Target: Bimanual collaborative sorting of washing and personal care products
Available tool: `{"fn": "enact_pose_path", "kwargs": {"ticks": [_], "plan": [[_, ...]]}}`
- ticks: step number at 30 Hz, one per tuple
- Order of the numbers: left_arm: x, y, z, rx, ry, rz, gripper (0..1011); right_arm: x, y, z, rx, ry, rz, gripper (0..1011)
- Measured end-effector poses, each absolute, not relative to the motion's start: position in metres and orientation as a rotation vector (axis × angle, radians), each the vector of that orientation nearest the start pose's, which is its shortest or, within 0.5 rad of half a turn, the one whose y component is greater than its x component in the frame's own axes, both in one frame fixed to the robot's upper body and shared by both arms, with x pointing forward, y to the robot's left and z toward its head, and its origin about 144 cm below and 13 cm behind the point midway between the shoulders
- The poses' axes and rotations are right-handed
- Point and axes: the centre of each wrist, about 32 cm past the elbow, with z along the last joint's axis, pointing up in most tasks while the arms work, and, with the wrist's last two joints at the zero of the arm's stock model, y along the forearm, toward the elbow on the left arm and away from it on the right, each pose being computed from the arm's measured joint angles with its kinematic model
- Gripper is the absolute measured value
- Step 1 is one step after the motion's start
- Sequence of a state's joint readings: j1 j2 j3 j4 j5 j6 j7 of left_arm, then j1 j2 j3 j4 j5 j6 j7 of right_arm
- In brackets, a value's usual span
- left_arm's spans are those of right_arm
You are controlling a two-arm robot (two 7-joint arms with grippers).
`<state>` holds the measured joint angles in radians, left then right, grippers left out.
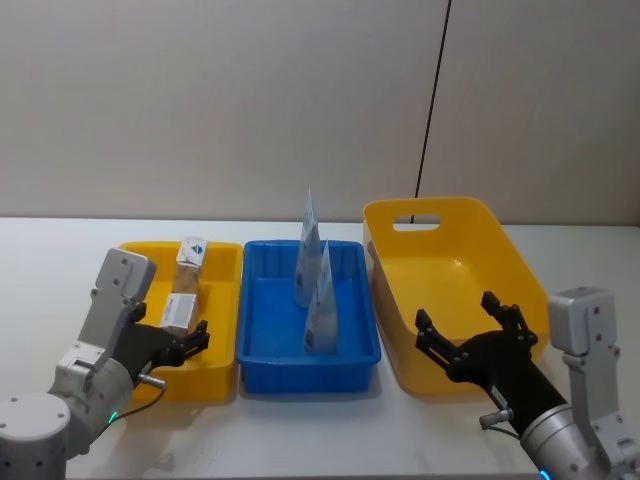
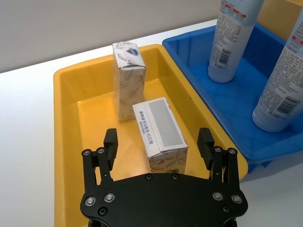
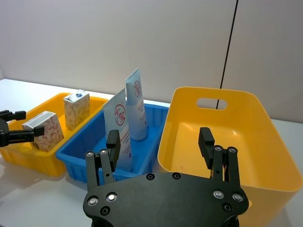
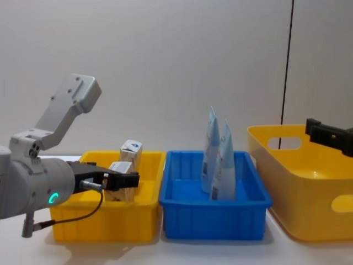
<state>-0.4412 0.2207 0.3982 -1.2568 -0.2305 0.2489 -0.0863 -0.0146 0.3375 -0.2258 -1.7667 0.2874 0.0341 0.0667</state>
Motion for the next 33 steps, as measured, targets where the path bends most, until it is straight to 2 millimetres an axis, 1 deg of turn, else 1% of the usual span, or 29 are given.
{"fn": "enact_pose_path", "kwargs": {"ticks": [24, 27, 29, 31, 32, 33], "plan": [[0.588, 0.203, 1.181, 0.286, 0.062, 1.194, 1001, 0.443, -0.237, 1.189, 0.026, -0.075, -1.229, 1000], [0.59, 0.203, 1.18, 0.286, 0.066, 1.195, 952, 0.443, -0.237, 1.189, 0.026, -0.075, -1.229, 1000], [0.591, 0.204, 1.179, 0.286, 0.07, 1.195, 906, 0.443, -0.237, 1.189, 0.026, -0.075, -1.229, 1000], [0.592, 0.204, 1.179, 0.286, 0.071, 1.196, 834, 0.443, -0.237, 1.189, 0.026, -0.075, -1.229, 1000], [0.592, 0.204, 1.178, 0.286, 0.073, 1.196, 834, 0.443, -0.237, 1.189, 0.026, -0.075, -1.229, 1000], [0.593, 0.204, 1.178, 0.286, 0.075, 1.198, 797, 0.443, -0.237, 1.189, 0.026, -0.075, -1.229, 1000]]}}
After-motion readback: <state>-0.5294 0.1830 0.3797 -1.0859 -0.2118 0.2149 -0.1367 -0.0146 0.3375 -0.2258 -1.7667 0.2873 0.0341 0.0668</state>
